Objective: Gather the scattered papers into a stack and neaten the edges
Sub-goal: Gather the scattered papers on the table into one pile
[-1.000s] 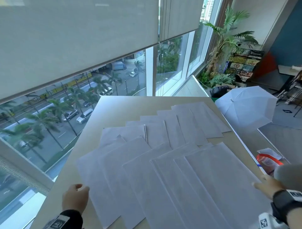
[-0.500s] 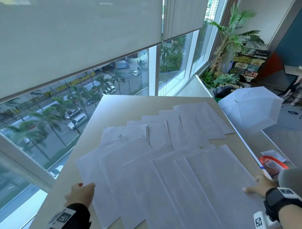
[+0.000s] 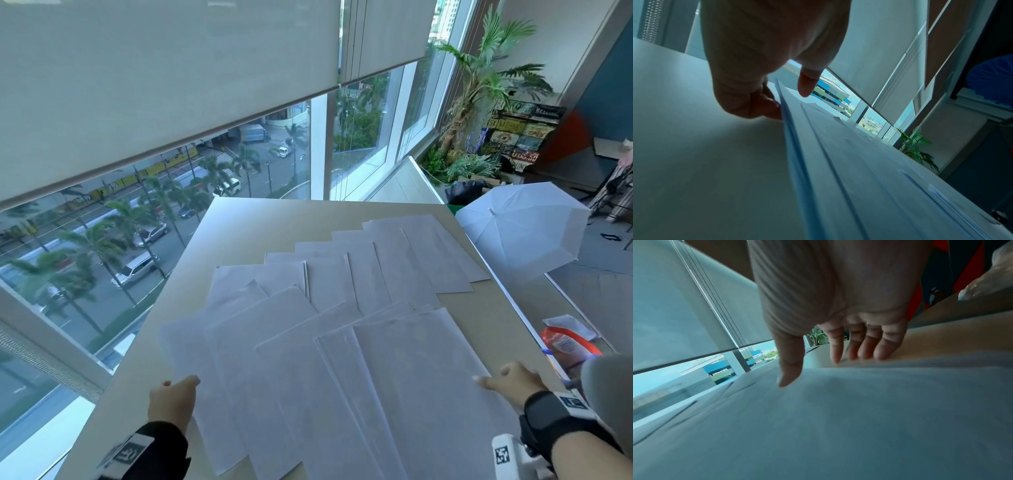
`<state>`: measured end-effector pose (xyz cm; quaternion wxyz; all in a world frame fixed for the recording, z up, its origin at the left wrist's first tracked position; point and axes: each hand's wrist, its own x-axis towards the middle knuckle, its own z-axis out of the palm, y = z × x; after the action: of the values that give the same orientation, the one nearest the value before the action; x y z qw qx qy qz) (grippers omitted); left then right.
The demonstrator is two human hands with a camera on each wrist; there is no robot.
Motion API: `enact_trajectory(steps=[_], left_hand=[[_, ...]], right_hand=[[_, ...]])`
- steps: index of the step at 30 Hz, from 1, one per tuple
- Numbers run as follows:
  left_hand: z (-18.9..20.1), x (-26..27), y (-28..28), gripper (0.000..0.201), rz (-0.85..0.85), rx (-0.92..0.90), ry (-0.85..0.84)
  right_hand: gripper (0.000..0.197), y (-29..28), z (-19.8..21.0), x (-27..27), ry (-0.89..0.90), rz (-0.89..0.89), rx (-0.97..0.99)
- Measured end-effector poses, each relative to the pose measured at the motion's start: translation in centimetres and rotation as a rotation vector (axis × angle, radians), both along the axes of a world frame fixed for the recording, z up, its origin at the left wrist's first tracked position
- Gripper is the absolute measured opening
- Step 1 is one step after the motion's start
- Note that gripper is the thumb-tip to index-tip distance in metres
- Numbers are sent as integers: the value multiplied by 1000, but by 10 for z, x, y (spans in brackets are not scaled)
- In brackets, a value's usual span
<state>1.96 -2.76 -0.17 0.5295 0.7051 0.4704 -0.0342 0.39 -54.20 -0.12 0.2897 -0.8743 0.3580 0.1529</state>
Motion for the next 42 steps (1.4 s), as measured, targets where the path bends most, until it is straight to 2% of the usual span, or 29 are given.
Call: enact_trajectory(steps=[2, 4, 6, 8, 9, 11, 13, 14, 16, 18, 21, 23, 27, 30, 33, 36, 39, 40, 42], left_hand=[[-10, 1, 2, 49, -42, -62, 17], [-10, -2, 0, 32, -69, -95, -12], [-5, -6, -2, 23, -65, -81, -50], [-2, -9, -5, 22, -90, -49, -57], [1, -10, -8, 23, -113, -17, -40], [-5, -11, -6, 41, -206, 137, 77], [-2, -14, -7, 56, -291, 295, 195], [2, -14, -10, 58, -301, 313, 199], [9, -15, -16, 60, -292, 240, 116], [7, -13, -18, 66, -238, 66, 16], [1, -16, -19, 78, -198, -30, -14], [7, -21, -24, 76, -185, -28, -28], [9, -24, -27, 73, -186, -47, -54], [8, -28, -28, 73, -176, -69, -88], [11, -31, -29, 81, -192, -78, -118], [10, -32, -29, 86, -201, -84, -110], [8, -32, -29, 76, -205, -57, -110], [6, -32, -27, 71, -204, -50, -110], [3, -33, -27, 64, -214, -43, -128]], right_hand=[[58, 12, 0, 2, -9, 43, 108], [53, 23, 3, 2, -32, 17, 146], [49, 33, 0, 2, -51, -74, 83], [52, 46, -4, -1, -20, -48, 16], [53, 56, -3, -3, -19, 2, 28], [52, 69, 0, -2, -33, 38, 100], [47, 77, 4, -1, -50, -11, 86], [44, 81, 5, -1, -44, -38, 62], [43, 90, 8, -2, -36, 8, 102], [45, 100, 8, -1, -22, 98, 199], [44, 115, 13, -1, -74, 98, 192], [42, 126, 15, 0, -71, 95, 190], [44, 152, 16, 6, -57, 147, 350], [37, 171, 16, 6, -79, 68, 277], [30, 184, 15, 10, -33, 104, 389], [22, 187, 18, 13, -42, 73, 304], [36, 199, 23, 12, 1, 245, 382], [31, 205, 27, 10, 17, 301, 422], [8, 216, 35, 5, 41, 405, 522]])
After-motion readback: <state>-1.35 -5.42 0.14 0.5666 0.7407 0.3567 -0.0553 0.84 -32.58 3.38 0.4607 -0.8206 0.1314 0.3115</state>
